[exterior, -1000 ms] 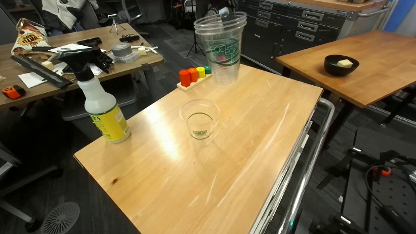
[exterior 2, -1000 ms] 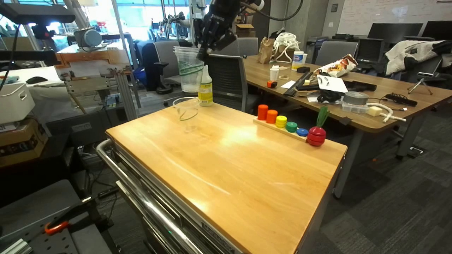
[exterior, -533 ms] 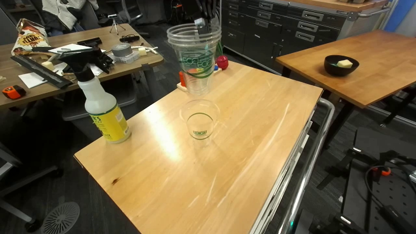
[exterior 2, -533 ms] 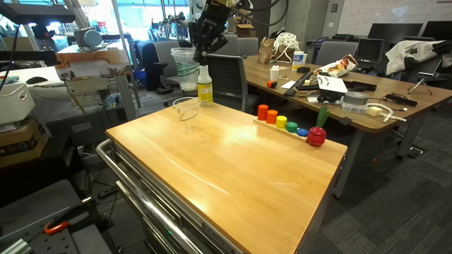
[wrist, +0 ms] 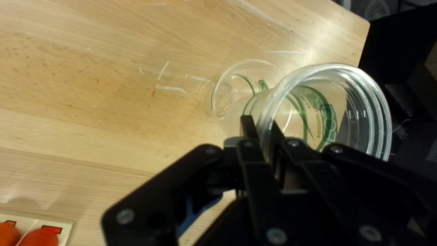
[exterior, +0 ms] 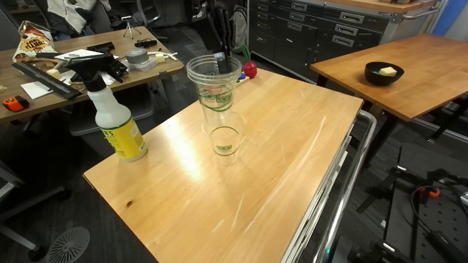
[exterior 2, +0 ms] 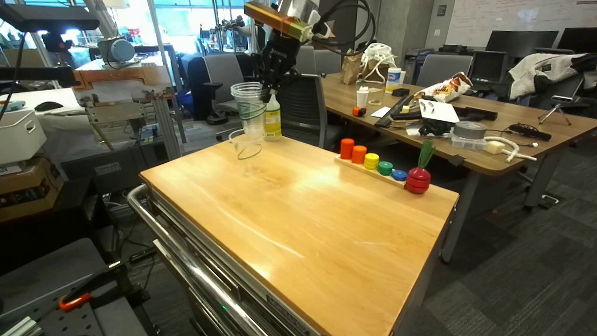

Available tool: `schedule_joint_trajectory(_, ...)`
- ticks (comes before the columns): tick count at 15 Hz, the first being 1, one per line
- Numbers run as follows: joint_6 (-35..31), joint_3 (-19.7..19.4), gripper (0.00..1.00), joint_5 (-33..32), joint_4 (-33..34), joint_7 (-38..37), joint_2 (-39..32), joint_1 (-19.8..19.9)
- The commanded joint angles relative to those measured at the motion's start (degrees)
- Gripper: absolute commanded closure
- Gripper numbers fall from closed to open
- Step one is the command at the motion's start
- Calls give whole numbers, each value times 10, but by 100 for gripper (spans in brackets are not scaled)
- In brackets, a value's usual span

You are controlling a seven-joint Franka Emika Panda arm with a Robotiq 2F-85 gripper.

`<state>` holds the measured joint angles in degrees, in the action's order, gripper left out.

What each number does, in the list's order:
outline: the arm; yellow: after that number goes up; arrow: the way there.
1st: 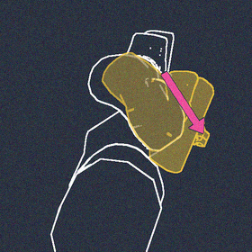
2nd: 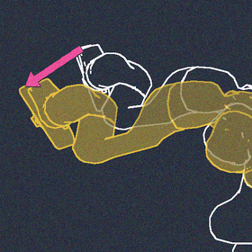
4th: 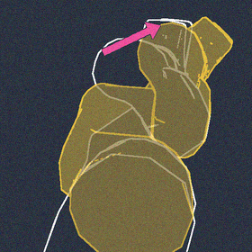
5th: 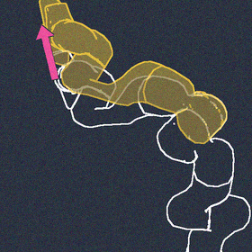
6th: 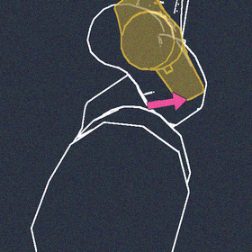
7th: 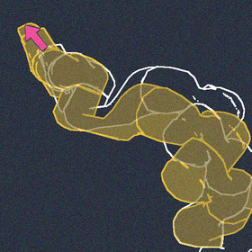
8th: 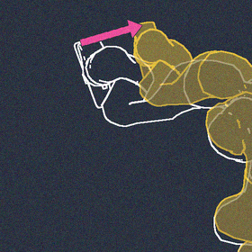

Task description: Put the cups into one another

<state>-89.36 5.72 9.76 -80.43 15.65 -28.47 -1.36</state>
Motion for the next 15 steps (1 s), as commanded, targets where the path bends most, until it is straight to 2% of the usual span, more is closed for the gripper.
schedule_joint_trajectory(1,-9,2,98,-4,-35,23,30,3)
schedule_joint_trajectory(10,-7,4,98,-9,-83,50,33,1)
schedule_joint_trajectory(15,-67,7,98,-7,-117,50,31,-2)
